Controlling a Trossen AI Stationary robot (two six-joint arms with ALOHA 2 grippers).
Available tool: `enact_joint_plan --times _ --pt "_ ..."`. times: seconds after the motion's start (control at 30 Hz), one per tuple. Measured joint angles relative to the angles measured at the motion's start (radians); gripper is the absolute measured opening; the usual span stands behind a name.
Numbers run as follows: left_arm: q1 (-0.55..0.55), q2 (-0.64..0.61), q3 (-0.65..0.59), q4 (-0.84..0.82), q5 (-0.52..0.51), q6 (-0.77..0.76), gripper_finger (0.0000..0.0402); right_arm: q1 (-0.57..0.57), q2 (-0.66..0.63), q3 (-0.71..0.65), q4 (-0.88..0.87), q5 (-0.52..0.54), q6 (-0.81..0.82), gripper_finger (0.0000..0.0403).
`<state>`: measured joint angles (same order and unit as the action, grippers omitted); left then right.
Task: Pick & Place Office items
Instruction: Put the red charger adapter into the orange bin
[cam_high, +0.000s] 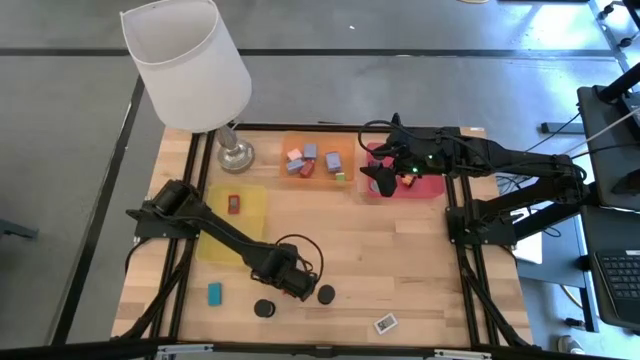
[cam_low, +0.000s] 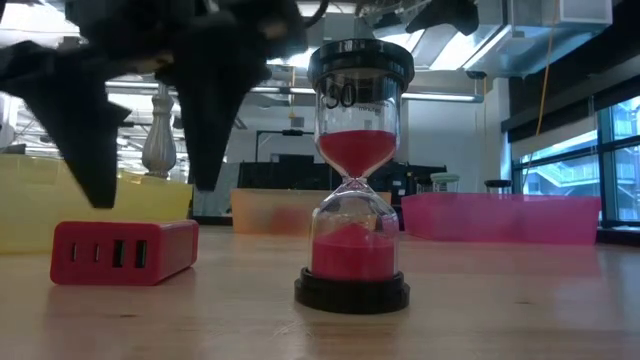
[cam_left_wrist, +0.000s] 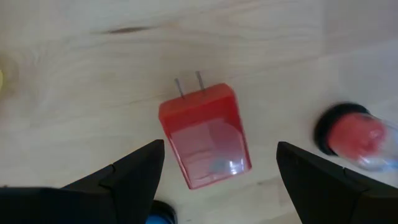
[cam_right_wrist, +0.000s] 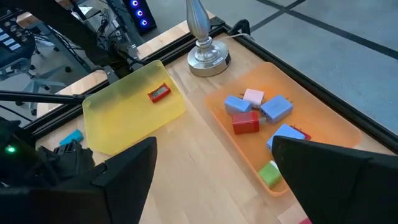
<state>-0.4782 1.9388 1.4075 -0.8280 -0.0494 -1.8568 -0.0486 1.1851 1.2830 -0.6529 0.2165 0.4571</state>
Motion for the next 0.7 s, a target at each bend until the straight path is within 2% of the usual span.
enact_joint_plan --times 0.33,0.57,0.7 --pt "0.000 0.064 0.000 -0.003 0.026 -0.159 0.0308 0.000 0.000 0.000 0.000 0.001 -0.017 0.0322" --pt "0.000 0.073 0.000 -0.009 0.017 -0.138 0.0305 0.000 0.000 0.000 0.000 0.001 -0.024 0.0322" --pt "0.000 0.073 0.000 -0.011 0.015 -0.114 0.0285 0.000 0.000 0.000 0.000 0.002 -0.024 0.0322"
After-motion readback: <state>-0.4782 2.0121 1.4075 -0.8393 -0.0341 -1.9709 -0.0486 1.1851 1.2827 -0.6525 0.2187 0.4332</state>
